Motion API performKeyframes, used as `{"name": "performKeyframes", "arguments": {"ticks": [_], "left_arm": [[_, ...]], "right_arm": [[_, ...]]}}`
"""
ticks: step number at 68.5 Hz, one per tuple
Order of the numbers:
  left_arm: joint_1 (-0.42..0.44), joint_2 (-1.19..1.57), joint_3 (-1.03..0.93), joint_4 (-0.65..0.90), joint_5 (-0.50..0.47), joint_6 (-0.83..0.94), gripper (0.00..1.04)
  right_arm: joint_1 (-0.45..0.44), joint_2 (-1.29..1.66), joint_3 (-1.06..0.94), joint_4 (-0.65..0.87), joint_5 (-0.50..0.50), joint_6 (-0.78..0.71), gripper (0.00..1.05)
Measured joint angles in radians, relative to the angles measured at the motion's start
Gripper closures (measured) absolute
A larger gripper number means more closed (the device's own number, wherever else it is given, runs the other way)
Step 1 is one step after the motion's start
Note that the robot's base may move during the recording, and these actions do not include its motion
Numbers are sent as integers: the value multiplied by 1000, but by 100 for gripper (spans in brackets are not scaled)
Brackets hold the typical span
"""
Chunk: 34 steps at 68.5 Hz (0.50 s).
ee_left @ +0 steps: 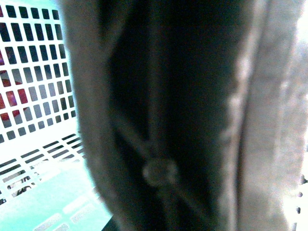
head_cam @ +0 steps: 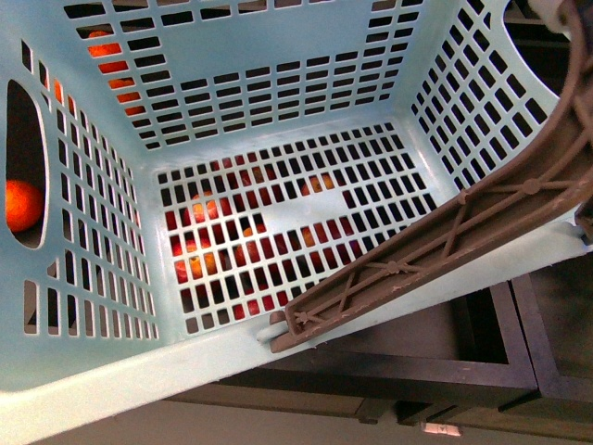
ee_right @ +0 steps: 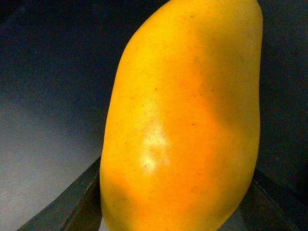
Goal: Pick mango and avocado into basket
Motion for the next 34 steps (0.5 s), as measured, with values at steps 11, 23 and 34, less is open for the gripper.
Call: {"name": "performKeyframes", "arguments": {"ticks": [11,23,34], "left_arm": [[0,0,0,0,0,0,92],[0,0,0,0,0,0,92],[0,0,0,0,0,0,92]], "right_arm": [[-47,-170,-167,87,-68,17,40],[-122,-443,-416,176,-183,60,40],[-178,-785,-687,123,-317,77,40]]}}
